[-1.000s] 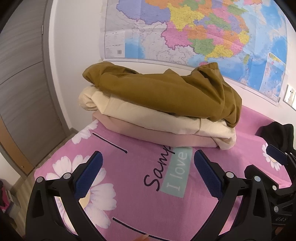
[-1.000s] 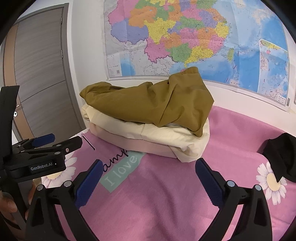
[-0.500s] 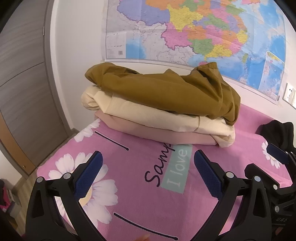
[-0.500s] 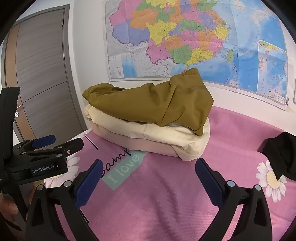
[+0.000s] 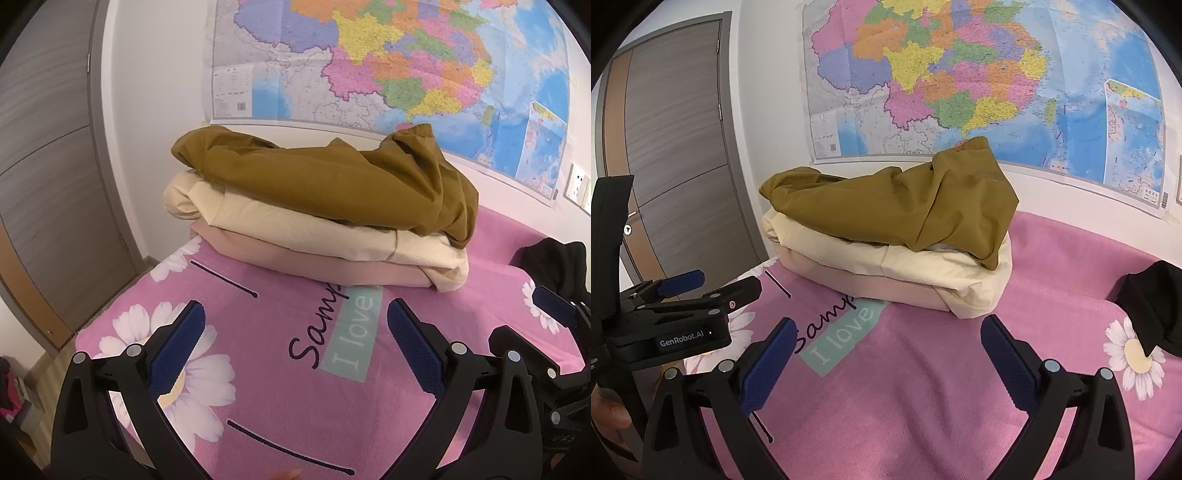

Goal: Fold large clothes

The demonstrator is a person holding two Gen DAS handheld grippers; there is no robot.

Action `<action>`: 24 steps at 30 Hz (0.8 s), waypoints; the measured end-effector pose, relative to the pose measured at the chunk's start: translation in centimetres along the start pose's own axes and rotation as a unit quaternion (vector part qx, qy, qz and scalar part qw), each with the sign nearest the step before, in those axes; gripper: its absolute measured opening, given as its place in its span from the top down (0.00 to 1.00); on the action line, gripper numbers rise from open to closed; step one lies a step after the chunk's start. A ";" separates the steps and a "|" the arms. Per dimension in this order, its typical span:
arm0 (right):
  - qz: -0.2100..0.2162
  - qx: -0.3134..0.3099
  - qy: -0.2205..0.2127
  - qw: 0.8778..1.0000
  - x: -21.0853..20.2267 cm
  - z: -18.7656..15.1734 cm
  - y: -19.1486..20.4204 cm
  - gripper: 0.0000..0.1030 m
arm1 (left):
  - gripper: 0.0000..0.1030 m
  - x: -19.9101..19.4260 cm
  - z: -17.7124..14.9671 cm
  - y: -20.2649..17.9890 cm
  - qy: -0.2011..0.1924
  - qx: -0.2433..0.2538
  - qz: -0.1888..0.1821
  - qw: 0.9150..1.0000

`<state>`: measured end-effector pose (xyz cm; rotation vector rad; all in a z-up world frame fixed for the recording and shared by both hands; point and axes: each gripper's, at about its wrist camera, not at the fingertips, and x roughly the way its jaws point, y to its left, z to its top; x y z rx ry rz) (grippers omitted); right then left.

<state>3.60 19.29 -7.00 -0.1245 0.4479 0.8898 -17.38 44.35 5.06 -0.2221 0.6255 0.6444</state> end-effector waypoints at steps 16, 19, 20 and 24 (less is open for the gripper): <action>0.006 0.007 0.001 1.000 -0.1 -0.1 -0.3 0.06 | 0.05 0.0 -0.4 -0.6 0.005 0.003 -0.001 1.000; 0.007 0.008 0.002 1.000 -0.1 -0.2 -0.4 0.06 | 0.05 0.1 -0.5 -0.7 0.005 0.002 0.000 1.000; 0.008 0.009 0.003 1.000 0.0 -0.2 -0.4 0.06 | 0.05 0.2 -0.5 -0.8 0.005 0.004 0.000 1.000; 0.007 0.010 0.004 1.000 0.0 -0.4 -0.5 0.06 | 0.05 0.2 -0.7 -1.1 0.003 0.007 0.002 1.000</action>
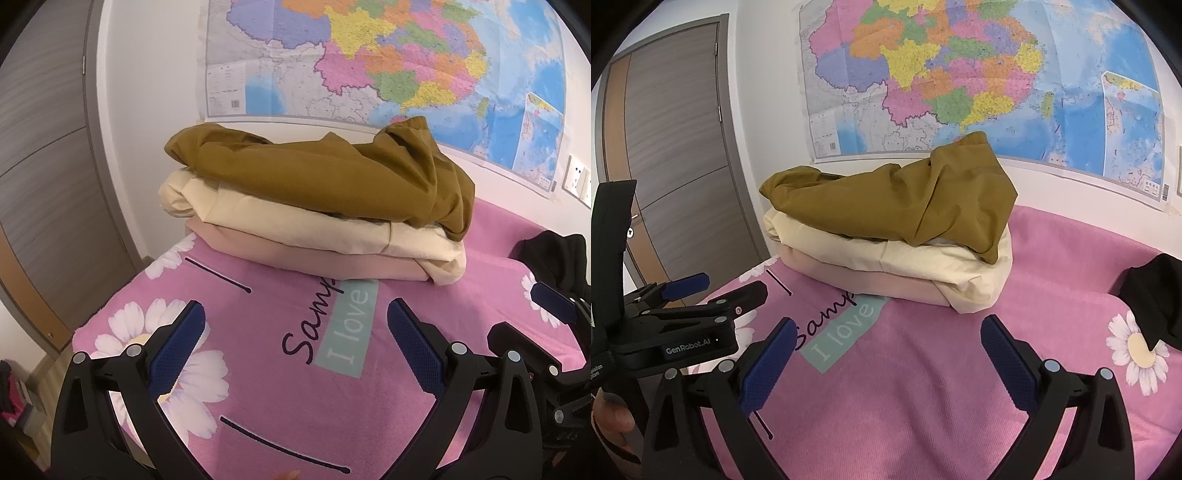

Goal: Fold large clothes

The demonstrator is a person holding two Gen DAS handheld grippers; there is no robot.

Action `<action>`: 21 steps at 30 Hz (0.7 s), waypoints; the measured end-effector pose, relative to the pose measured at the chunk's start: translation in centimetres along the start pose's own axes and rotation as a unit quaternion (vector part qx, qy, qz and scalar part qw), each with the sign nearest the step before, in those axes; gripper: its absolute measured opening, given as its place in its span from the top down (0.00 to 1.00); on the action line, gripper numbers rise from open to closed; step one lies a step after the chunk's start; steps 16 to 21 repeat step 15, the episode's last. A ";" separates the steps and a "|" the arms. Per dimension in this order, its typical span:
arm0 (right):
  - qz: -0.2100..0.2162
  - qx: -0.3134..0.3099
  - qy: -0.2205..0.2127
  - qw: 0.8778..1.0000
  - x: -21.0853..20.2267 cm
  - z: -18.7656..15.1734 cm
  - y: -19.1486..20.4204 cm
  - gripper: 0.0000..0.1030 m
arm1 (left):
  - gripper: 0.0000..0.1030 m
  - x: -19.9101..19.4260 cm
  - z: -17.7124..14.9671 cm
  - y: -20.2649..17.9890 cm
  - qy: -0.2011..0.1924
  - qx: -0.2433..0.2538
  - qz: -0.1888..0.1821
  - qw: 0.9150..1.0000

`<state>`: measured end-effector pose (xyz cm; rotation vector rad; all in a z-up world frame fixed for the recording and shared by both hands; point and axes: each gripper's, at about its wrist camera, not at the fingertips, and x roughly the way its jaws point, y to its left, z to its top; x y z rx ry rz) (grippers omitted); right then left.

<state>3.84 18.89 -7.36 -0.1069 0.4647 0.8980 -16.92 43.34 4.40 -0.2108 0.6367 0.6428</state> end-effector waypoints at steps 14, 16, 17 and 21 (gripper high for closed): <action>-0.016 0.022 0.006 1.000 -1.0 -1.1 -2.4 0.06 | 0.05 0.8 -0.2 -2.1 0.016 0.000 -0.051 0.999; -0.019 0.027 0.005 0.999 -1.3 -1.2 -2.7 0.06 | 0.05 1.0 -0.3 -2.5 0.020 -0.001 -0.058 0.998; -0.019 0.027 0.005 0.999 -1.3 -1.2 -2.7 0.06 | 0.05 1.0 -0.3 -2.5 0.020 -0.001 -0.058 0.998; -0.019 0.027 0.005 0.999 -1.3 -1.2 -2.7 0.06 | 0.05 1.0 -0.3 -2.5 0.020 -0.001 -0.058 0.998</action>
